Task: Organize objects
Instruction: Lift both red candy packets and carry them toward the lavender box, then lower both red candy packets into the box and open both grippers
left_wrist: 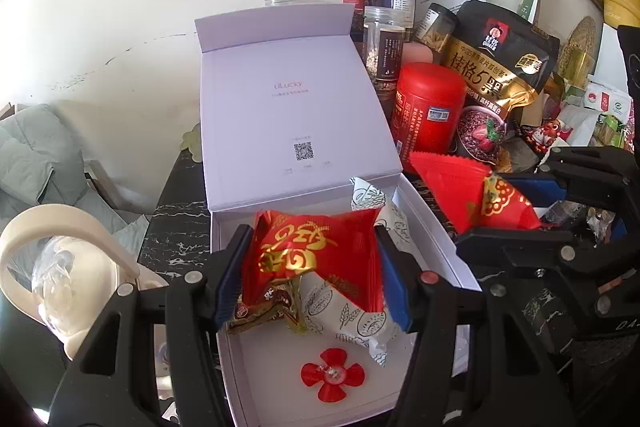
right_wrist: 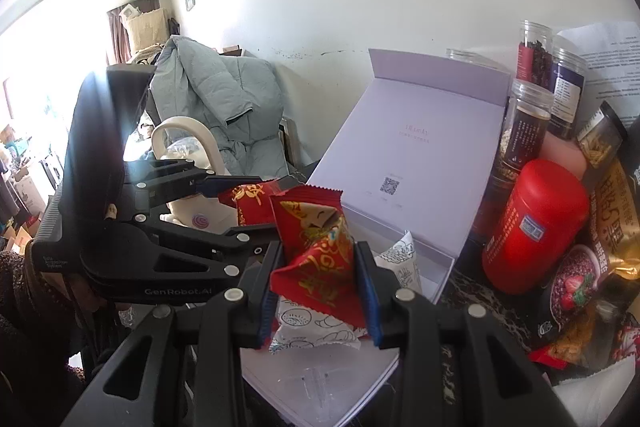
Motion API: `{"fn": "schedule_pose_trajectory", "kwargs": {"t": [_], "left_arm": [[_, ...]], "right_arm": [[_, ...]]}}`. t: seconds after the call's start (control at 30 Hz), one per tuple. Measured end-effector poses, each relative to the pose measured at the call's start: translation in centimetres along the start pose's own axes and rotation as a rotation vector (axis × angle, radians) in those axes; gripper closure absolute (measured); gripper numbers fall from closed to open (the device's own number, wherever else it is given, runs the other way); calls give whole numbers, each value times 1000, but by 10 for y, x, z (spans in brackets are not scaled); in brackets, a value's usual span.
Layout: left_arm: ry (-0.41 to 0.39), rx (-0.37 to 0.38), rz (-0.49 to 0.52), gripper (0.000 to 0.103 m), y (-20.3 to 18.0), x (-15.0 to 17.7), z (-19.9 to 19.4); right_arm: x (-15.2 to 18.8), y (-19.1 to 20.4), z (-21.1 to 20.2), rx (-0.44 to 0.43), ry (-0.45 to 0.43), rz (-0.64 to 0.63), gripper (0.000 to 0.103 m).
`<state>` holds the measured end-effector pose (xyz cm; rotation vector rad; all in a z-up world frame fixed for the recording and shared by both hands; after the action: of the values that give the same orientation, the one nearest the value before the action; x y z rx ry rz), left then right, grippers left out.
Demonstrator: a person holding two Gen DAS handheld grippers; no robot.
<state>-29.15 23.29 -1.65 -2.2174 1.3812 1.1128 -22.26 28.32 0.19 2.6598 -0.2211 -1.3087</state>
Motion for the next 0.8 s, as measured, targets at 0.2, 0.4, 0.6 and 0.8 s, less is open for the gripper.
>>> {"fn": "schedule_pose_trajectory", "kwargs": {"t": [0.2, 0.4, 0.6, 0.8], "left_arm": [[-10, -54, -14, 45, 6, -7, 12], [-17, -104, -36, 45, 17, -15, 23], [14, -136, -61, 45, 27, -10, 44], [47, -168, -84, 45, 31, -3, 68]], "right_arm": [[-8, -12, 17, -15, 13, 20, 68], [-16, -26, 37, -29, 18, 60, 67], [-21, -39, 61, -48, 48, 69, 68], [-20, -52, 86, -86, 85, 70, 68]]}}
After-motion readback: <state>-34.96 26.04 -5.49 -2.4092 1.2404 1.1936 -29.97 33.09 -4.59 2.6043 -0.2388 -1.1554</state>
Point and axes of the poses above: each gripper's, at about its wrist camera, not at the fingertips, and z roughly the way its jaws point, y to its left, x to its underside, the point moved 7 cm from there along z, roughly the way its jaws point, and after that the axes turned 10 degrees about z, right-handed, at the moved point
